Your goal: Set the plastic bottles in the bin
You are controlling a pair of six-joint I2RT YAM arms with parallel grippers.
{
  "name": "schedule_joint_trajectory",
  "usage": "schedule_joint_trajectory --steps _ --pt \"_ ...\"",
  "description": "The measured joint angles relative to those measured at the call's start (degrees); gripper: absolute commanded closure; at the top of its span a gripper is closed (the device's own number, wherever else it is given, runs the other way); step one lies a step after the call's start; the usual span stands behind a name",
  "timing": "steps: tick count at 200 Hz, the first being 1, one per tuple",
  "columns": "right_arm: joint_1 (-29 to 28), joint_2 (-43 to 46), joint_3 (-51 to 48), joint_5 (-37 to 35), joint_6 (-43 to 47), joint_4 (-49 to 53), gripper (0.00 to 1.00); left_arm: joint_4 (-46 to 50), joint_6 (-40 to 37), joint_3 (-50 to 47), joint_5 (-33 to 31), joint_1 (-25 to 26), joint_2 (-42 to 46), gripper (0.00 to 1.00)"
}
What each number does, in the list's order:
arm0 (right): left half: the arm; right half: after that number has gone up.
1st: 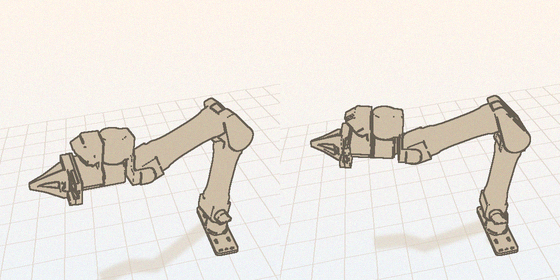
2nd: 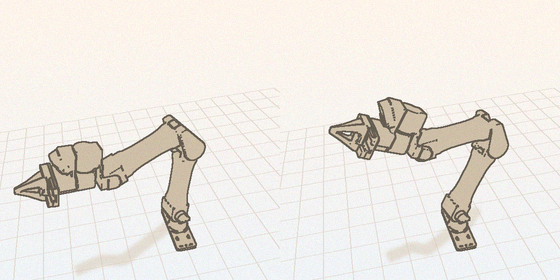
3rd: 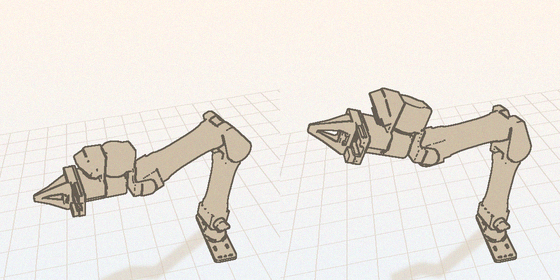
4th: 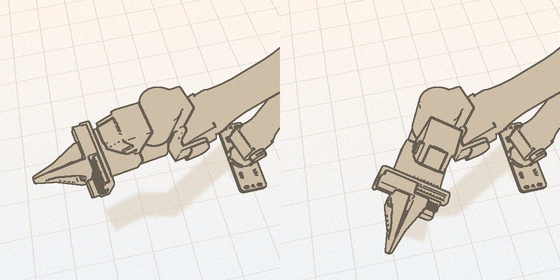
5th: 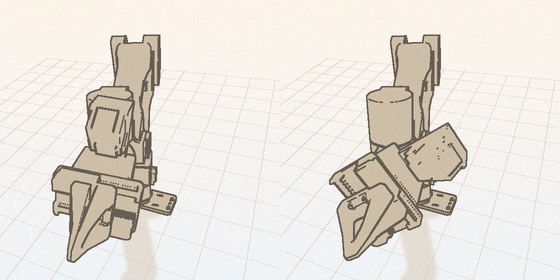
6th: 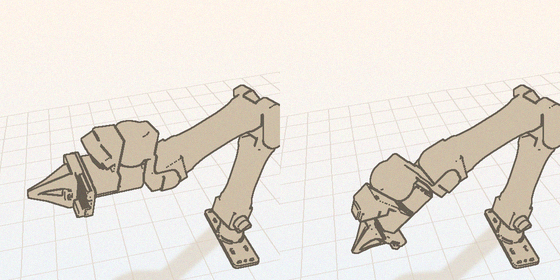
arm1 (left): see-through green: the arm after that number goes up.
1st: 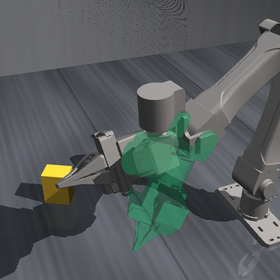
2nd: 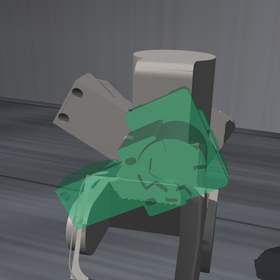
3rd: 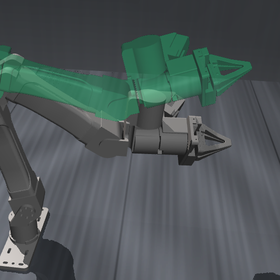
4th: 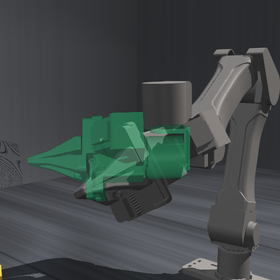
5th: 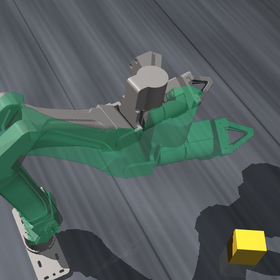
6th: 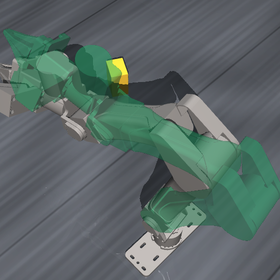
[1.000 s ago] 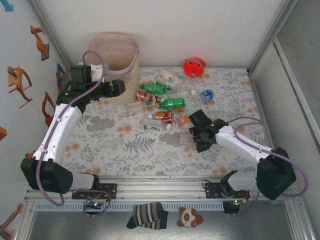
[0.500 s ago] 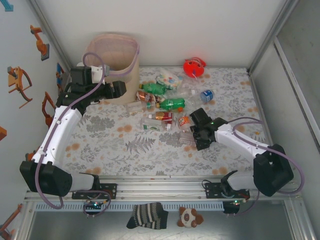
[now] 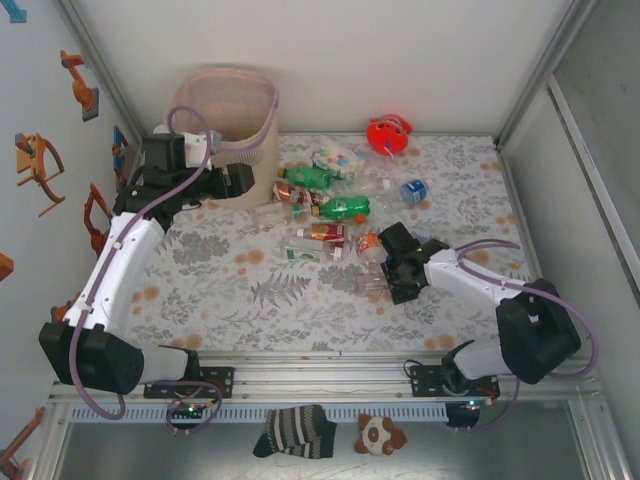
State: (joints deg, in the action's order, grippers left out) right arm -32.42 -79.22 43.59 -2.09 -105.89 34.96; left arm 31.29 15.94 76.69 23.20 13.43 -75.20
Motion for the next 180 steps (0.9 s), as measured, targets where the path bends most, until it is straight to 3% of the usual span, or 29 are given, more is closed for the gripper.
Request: schedule_joint_trajectory --steps 20,65,130,157,180 --pt "0.0 0.0 0.0 0.0 0.0 -0.1 0.58 0.0 0.0 0.0 0.0 0.0 0.1 0.22" --pt "0.0 1.8 0.0 -0.1 0.1 1.9 0.61 0.0 0.1 0.0 0.0 0.4 0.3 0.22" --pt "0.0 12.4 1.4 -0.7 1.6 8.0 0.71 0.0 0.5 0.0 0.0 1.9 0.3 0.23" --pt "0.0 16.8 3.2 -3.1 7.1 9.1 0.91 0.0 0.9 0.6 0.2 2.8 0.3 0.26" --pt "0.0 18.9 7.7 -6.3 15.0 9.4 0.98 -0.1 0.9 1.8 1.0 4.2 0.0 0.26"
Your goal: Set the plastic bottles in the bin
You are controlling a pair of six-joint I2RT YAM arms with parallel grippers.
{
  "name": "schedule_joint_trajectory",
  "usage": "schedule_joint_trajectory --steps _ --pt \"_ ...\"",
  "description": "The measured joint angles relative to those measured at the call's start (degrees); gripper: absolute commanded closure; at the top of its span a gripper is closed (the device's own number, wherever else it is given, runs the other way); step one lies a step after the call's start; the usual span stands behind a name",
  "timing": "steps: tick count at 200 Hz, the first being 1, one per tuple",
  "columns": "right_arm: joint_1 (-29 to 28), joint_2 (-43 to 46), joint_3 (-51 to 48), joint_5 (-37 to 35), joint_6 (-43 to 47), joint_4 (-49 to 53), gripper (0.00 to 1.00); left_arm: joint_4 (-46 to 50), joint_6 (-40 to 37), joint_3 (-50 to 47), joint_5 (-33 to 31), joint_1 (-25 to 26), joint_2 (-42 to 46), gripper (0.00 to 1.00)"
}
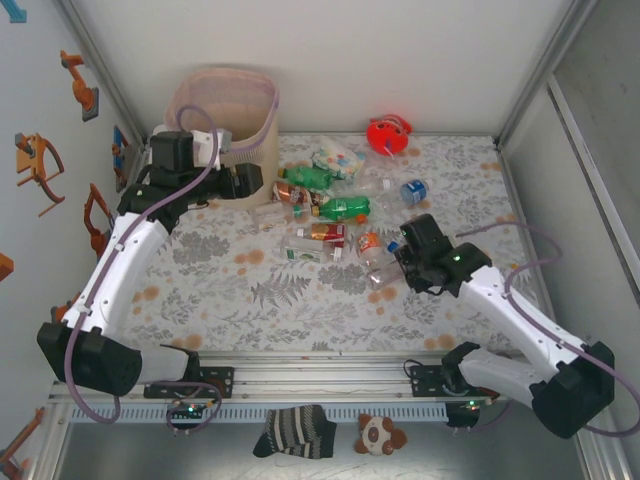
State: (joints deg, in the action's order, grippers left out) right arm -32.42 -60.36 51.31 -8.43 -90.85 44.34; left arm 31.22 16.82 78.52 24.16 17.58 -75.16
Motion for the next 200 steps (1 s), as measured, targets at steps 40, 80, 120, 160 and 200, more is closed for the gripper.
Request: schedule_joint_trajectory --steps 40,80,120,160,200 --pt "0.0 1.1 8.6 -5.4 15.8 -0.2 1.00 -1.8 0.0 0.7 3.6 2.8 -0.6 0.27" --pt "0.0 1.5 12.9 -5.6 33.5 -3.5 0.94 -6.1 0.1 0.7 9.2 5.1 -1.1 0.27" --pt "0.0 1.7 15.2 1.3 49.0 -8.6 0.85 -10.3 -0.1 0.7 13.9 8.7 -1.5 0.27" --pt "0.0 1.8 16.8 12.9 59.8 -13.5 0.85 -12.6 -2.8 0.7 16.0 13.3 -1.7 0.27" --pt "0.0 2.1 18.0 23.3 67.5 -19.1 0.84 -15.2 -4.4 0.7 17.5 15.8 -1.7 0.26"
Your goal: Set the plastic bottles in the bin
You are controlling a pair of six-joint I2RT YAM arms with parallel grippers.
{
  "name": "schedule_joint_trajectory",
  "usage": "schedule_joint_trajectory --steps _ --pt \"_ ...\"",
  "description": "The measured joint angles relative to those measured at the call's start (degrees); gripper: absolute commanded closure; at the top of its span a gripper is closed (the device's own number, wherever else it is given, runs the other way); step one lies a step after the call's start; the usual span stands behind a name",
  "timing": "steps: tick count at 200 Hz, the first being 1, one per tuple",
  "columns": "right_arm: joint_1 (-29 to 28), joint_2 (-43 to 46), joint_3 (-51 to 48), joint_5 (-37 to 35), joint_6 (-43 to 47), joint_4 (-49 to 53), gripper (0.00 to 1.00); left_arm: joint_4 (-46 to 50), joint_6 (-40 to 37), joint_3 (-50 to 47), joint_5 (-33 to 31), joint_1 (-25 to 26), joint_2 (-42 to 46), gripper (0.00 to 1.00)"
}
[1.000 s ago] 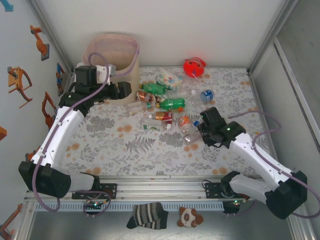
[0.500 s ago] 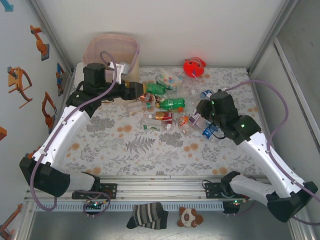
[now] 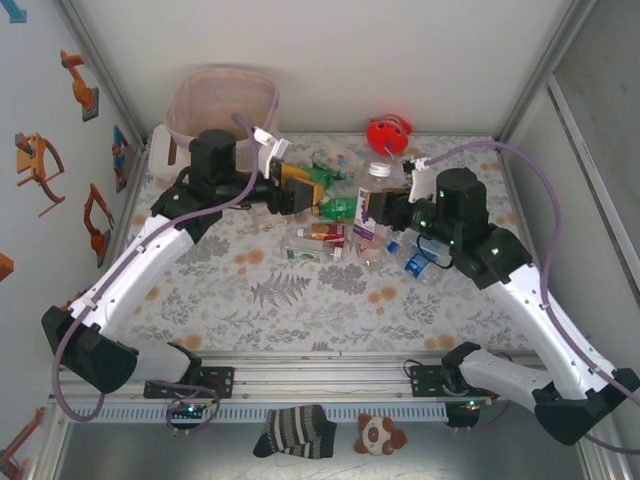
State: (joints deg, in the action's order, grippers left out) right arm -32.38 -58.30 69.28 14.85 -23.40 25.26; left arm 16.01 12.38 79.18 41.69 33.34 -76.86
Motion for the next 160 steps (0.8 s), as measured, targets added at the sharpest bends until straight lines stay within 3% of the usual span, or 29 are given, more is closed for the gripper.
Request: schedule_joint_trajectory --steps 29,85,160 --pt "0.0 1.9 -0.6 7.1 4.2 -4.8 0.84 -3.5 -0.9 -0.5 1.9 1.3 0.2 0.25" --pt "-0.4 6.0 -1.1 18.6 8.3 -14.1 0.84 -6.8 -6.7 -1.8 6.9 8.5 1.1 0.18" --pt "-2.6 6.3 -1.3 25.2 8.5 -19.8 0.83 -8.3 -10.7 -0.5 11.9 13.6 1.5 0.41"
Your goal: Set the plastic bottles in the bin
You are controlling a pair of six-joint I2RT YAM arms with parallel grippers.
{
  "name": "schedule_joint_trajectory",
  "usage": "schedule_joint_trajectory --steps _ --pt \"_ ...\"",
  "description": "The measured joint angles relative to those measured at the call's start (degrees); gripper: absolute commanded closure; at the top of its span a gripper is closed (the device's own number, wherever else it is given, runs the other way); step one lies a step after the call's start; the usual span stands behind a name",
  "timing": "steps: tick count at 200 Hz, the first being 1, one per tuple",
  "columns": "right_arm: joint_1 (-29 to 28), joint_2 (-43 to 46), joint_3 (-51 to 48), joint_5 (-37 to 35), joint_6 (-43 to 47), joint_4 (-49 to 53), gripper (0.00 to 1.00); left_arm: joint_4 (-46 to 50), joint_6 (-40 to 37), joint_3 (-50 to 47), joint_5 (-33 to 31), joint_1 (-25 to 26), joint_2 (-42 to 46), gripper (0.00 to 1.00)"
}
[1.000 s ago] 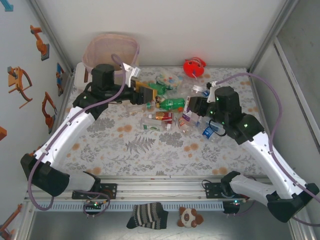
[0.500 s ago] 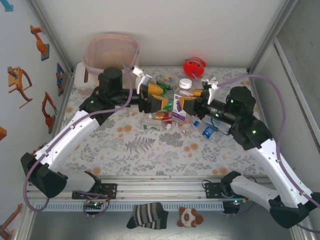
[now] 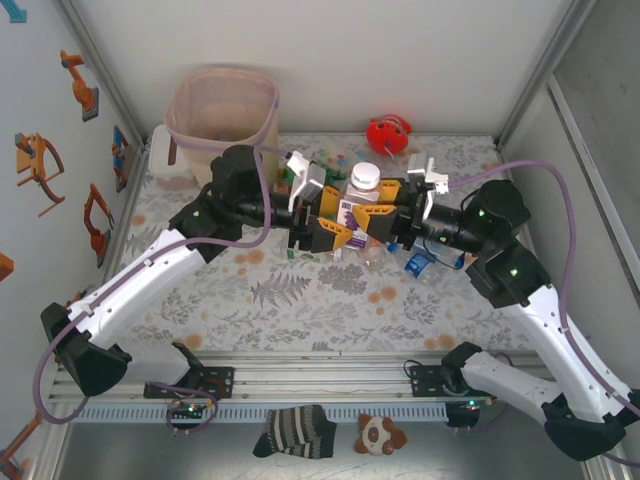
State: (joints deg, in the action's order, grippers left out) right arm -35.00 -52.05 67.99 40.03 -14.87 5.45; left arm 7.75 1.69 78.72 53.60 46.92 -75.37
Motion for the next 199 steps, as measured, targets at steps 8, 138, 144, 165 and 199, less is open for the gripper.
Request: schedule_joint_trajectory --steps 8,138,144,165,199 --pt "-0.3 0.0 0.0 0.3 0.0 0.0 0.83 -0.1 -0.1 0.3 0.3 0.0 0.0 0.42" --pt "-1.5 0.0 0.0 0.9 1.3 -0.4 0.69 1.1 -2.1 1.5 2.8 0.3 0.1 0.67" --pt "-1.6 0.1 0.0 0.9 1.3 -0.3 0.65 1.1 -2.2 1.5 2.8 0.3 0.1 0.67" --pt "-2.0 0.3 0.0 -0.1 1.6 0.1 0.52 1.5 -2.5 1.5 2.5 0.3 0.3 0.67" --pt "-2.1 0.9 0.2 -3.3 2.3 2.5 0.40 2.7 -3.7 1.5 0.2 0.1 1.0 0.67"
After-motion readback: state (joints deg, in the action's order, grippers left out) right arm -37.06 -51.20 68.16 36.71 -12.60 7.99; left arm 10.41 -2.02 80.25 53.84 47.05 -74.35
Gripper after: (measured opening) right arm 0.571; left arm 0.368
